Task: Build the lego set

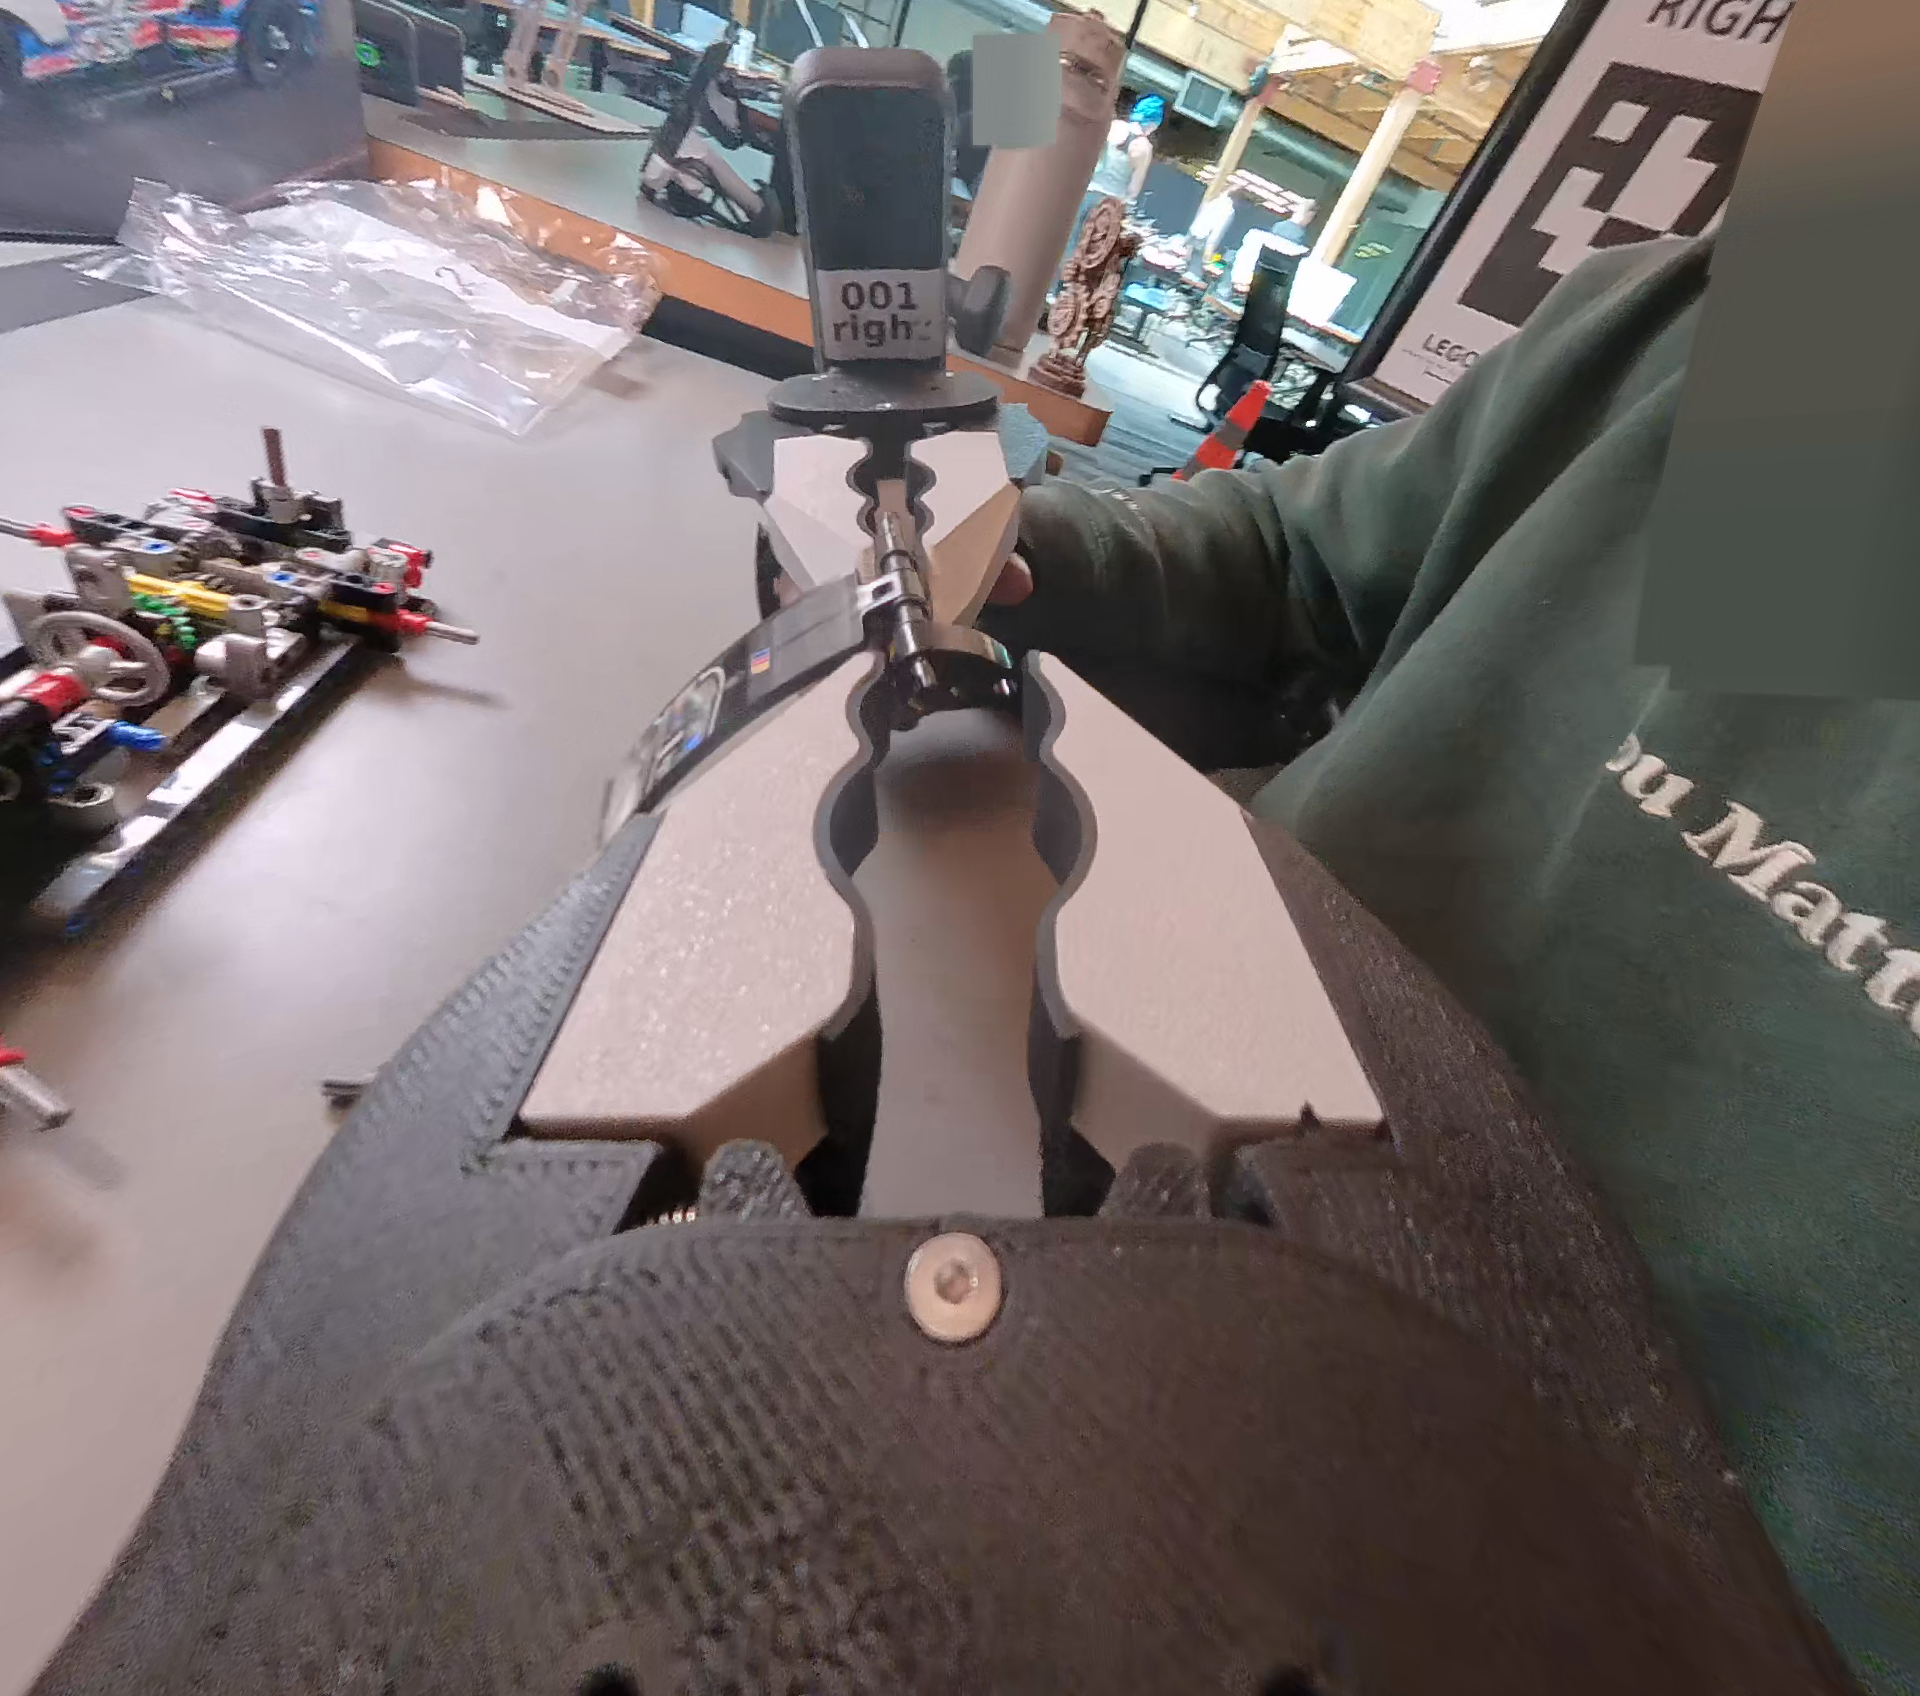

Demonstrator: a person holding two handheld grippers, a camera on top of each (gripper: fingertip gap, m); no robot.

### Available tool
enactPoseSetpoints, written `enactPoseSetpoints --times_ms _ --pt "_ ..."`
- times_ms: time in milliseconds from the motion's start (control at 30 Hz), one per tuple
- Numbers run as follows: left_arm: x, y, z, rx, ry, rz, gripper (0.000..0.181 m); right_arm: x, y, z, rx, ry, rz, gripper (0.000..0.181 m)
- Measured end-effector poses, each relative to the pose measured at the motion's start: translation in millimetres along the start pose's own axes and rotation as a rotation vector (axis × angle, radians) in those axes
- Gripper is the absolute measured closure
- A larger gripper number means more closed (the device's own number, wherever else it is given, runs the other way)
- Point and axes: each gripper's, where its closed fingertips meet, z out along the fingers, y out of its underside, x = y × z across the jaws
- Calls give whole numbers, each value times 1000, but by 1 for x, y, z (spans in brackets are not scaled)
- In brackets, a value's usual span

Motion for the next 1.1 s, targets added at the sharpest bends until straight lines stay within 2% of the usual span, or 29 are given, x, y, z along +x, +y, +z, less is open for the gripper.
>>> enactPoseSetpoints --times_ms 33,100,267,433,633,800,933,1100 --pt "-3 -1 -1 3 -30 9 157 3 -1 0 6 16 -9 179" --pt "-7 -2 -2 5 -64 19 154 5 -1 -1 10 31 -5 180" --pt "-15 -6 -5 13 -147 65 161 7 -2 -2 14 62 -27 181" --pt "-12 -6 -5 3 -131 84 162 6 2 1 -4 55 -27 181" --pt "-12 -9 -7 43 -93 13 162 8 -4 0 41 73 -16 174" --pt "-10 -12 -7 84 -40 -74 163 9 -10 1 103 77 22 176" --pt "-5 -9 -2 91 34 -185 163 3 -8 3 89 41 24 176" --pt "-9 -7 -1 101 49 -261 163 6 -5 1 64 45 31 177"
